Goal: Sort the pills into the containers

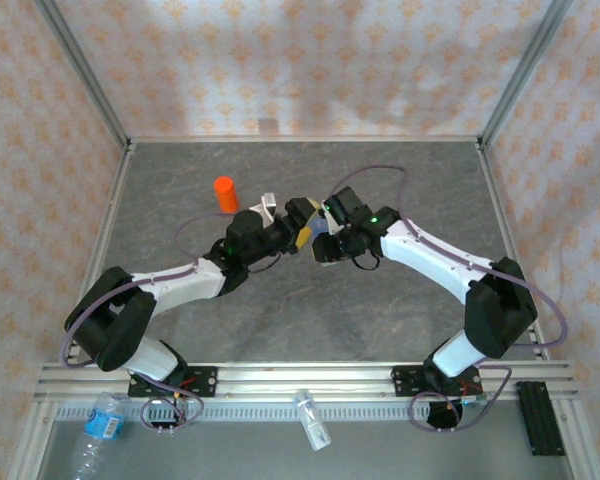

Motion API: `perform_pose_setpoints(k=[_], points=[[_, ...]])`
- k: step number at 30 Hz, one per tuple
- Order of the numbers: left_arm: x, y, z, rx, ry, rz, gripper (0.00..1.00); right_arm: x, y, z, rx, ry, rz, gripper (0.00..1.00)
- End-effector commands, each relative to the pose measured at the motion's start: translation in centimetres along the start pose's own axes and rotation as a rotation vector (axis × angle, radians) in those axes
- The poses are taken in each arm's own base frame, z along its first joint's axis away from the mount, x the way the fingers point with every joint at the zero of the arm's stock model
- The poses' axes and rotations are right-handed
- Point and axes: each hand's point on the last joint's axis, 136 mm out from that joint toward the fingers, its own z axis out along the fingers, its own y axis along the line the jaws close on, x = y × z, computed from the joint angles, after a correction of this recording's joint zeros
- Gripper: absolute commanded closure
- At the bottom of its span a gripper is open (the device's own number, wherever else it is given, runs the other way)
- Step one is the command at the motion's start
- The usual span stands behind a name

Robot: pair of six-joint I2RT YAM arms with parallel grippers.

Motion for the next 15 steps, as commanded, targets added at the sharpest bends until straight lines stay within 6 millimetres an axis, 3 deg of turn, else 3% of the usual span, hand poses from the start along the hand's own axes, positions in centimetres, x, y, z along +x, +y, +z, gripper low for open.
perform_pose_setpoints(k=[1,9,15], points=[[0.3,-3.0,-0.1,0.068,0.007,0.023,0.07,-0.8,-0.4,0.2,0.017,-0.025,0.014,0.67],[0.4,-3.6,0.0,0.079,0.007,0.022,0.07,-0.3,-0.7,0.7,0.025,-0.013,0.02,0.68],[-0.9,-1.2,-1.5,-0.038,-0.084,0.057,0.08,-0.4,-1.0,0.3,0.031,-0.025,0.029,0.68]])
